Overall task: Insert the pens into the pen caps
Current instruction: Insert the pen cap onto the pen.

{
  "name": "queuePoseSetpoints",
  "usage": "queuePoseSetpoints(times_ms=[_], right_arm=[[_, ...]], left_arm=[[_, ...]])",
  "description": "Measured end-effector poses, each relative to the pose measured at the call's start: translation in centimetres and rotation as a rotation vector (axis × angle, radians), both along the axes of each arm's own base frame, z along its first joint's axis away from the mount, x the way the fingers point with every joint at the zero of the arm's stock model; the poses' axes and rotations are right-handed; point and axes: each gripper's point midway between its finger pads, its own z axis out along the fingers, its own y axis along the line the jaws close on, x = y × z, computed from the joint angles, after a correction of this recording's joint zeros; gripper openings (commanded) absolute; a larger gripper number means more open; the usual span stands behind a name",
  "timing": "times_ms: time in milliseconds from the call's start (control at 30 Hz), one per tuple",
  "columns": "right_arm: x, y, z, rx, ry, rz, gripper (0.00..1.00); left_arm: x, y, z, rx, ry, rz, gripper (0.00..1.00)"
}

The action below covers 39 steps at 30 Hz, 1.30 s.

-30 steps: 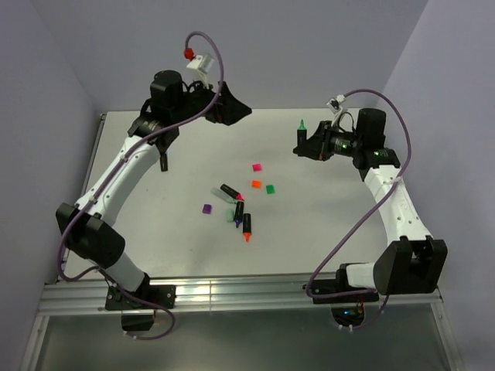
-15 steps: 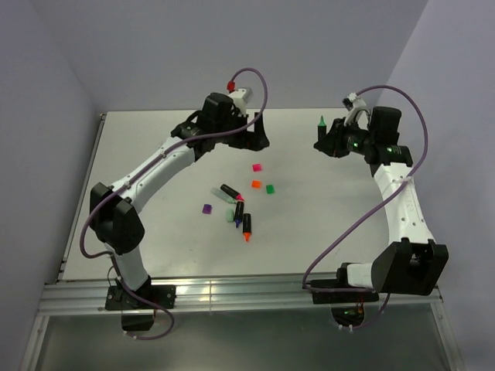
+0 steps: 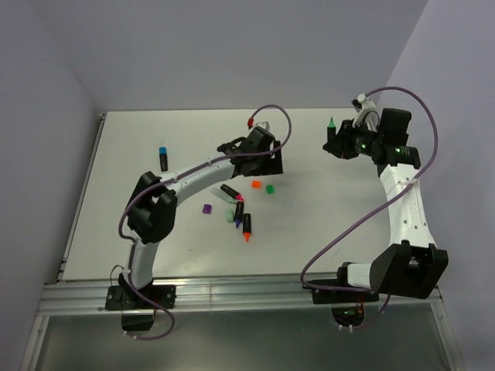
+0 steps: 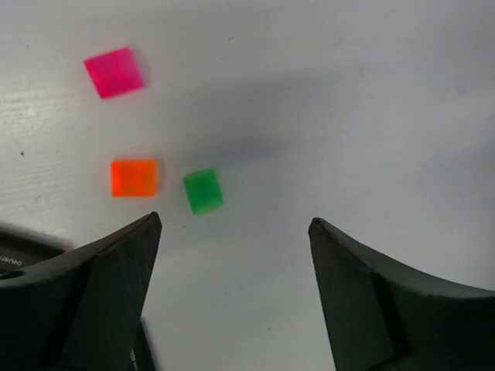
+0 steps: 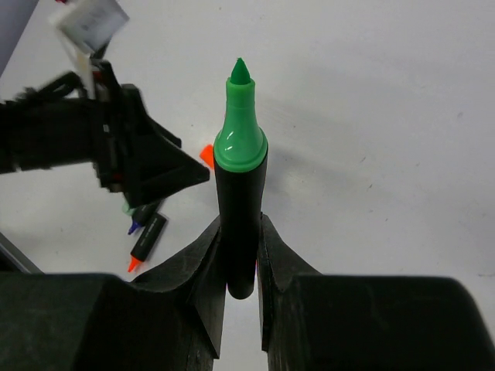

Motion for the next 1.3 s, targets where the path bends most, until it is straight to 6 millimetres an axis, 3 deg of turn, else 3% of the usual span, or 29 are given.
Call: queuePoseSetpoints(times_ms=[133,400,833,1133,1300], right_arm=[[-0.5,-0.2,0.4,-0.012,-0.011,-0.003,0.0],[-0.9,-0.6,0.6,-0.016,-0.015,-0.01,0.0],[-1.4,-0.9,-0.4,-0.013,0.012,-0.005,0.0],[-1.6,-0.8,-0.4,-0.001,0.015,0.005,0.0],[-1.6,-0.8,-0.5,0.003,0.018,0.007,0.0]], left_arm=[[0.2,0.5,-4.1,0.076,0.062,0.1,0.77],[0.5,0.8,-7.2,0.123,0.101,0.178,0.69],[0.5,-1.5,-8.4,0.117,0.104,0.169,0.65],[0.1,-1.4,-10.8,0.16,0.125,0.166,0.61],[0.3,-1.5,-11.0,0.16,0.12,0.171,0.6]])
